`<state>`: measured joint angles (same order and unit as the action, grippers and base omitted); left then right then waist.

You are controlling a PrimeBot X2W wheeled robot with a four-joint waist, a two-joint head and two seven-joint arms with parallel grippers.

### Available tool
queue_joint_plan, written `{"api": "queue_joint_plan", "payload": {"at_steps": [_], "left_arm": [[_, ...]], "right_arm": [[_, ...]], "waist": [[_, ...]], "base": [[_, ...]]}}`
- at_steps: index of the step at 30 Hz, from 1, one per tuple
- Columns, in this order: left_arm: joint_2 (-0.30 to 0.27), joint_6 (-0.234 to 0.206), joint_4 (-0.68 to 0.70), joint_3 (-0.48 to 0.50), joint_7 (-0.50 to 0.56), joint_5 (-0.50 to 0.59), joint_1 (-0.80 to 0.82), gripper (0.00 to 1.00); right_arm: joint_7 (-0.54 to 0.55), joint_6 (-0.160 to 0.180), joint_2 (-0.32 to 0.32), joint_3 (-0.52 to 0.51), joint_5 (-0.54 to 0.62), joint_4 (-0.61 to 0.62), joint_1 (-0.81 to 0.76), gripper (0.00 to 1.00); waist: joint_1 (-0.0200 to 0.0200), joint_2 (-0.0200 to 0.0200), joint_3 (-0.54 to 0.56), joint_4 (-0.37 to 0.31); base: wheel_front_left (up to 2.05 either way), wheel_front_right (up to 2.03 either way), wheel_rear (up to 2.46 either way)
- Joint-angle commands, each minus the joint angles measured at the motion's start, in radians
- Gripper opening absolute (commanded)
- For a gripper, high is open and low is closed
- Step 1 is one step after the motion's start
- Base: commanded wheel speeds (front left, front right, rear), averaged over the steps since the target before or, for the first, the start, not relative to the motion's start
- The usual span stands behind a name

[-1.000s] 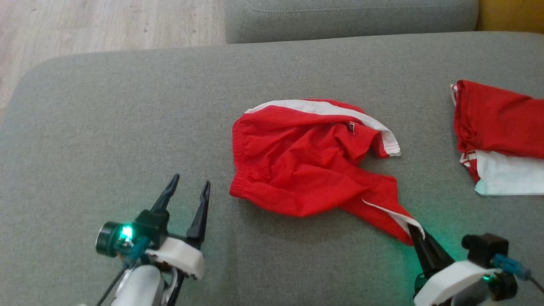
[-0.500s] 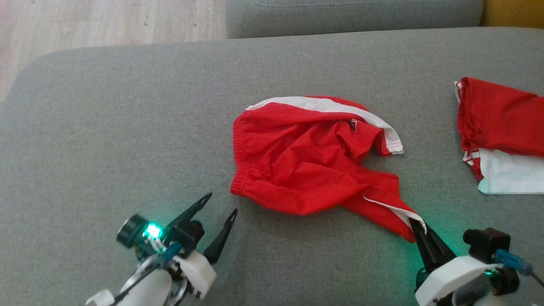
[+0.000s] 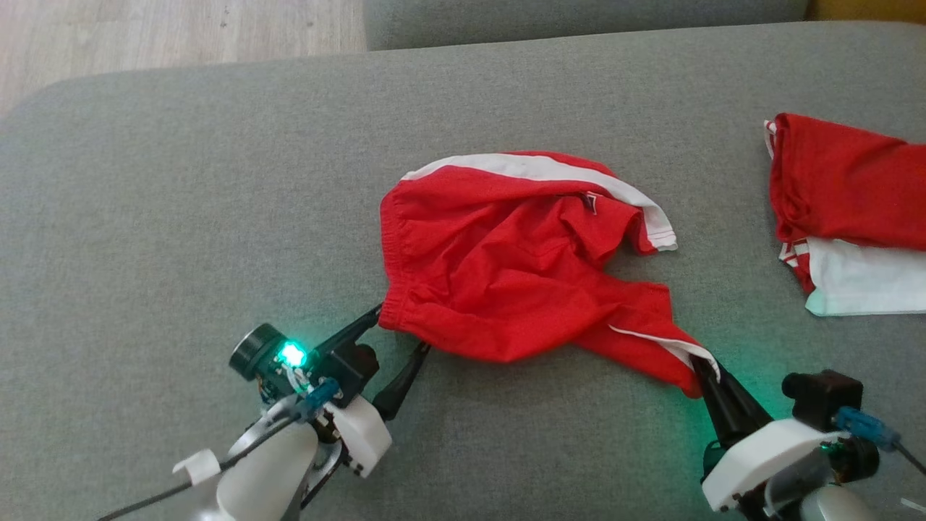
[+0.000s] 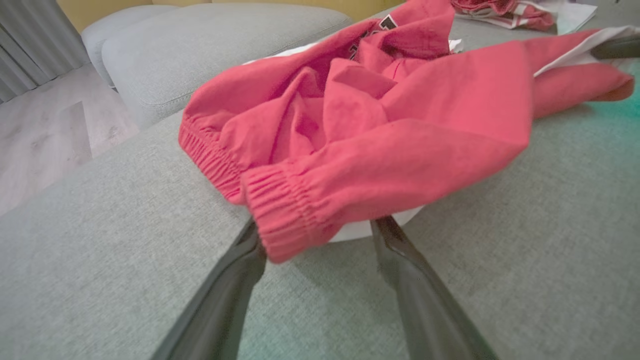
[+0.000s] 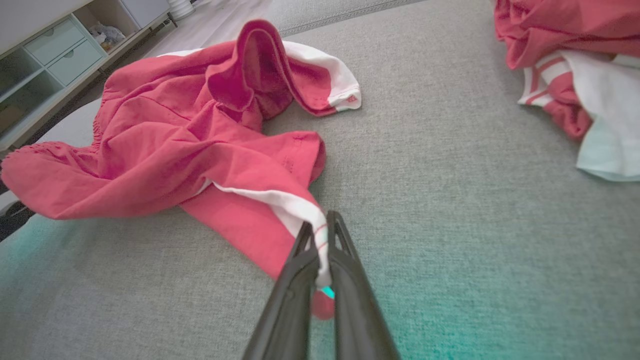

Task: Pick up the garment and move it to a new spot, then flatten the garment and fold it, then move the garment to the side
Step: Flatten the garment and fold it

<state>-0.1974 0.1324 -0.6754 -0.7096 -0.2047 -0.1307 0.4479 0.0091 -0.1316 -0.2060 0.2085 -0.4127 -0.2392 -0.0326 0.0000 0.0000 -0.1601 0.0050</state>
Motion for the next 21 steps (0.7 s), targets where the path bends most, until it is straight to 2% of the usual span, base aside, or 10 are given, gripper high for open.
{"api": "queue_joint_plan", "payload": {"at_steps": [1,6,8,21], "left_arm": [[-0.014,-0.002,0.017,0.023,-0.015,-0.013,0.052,1.0],[-0.018,-0.002,0.001,-0.027,-0.028,-0.052,0.071,0.99],[-0.021,-0.002,-0.004,-0.05,-0.03,-0.068,0.077,0.0],[-0.076,-0.002,-0.002,-0.131,-0.032,-0.129,0.115,0.0]], "right_arm": [[-0.001,0.001,-0.021,0.019,0.008,0.031,0.027,0.0],[-0.003,0.001,-0.022,0.034,0.0,0.029,0.03,0.0],[-0.005,0.001,-0.023,0.035,-0.001,0.026,0.032,0.0],[-0.011,0.001,-0.052,0.011,0.006,0.02,0.057,0.0]], "waist": [[0.0,0.0,-0.001,0.0],[0.0,0.0,0.002,-0.001],[0.0,0.0,0.004,-0.001],[0.0,0.0,0.027,0.015]], "base": [[0.0,0.0,0.0],[0.0,0.0,0.0],[0.0,0.0,0.0],[0.0,0.0,0.0]]}}
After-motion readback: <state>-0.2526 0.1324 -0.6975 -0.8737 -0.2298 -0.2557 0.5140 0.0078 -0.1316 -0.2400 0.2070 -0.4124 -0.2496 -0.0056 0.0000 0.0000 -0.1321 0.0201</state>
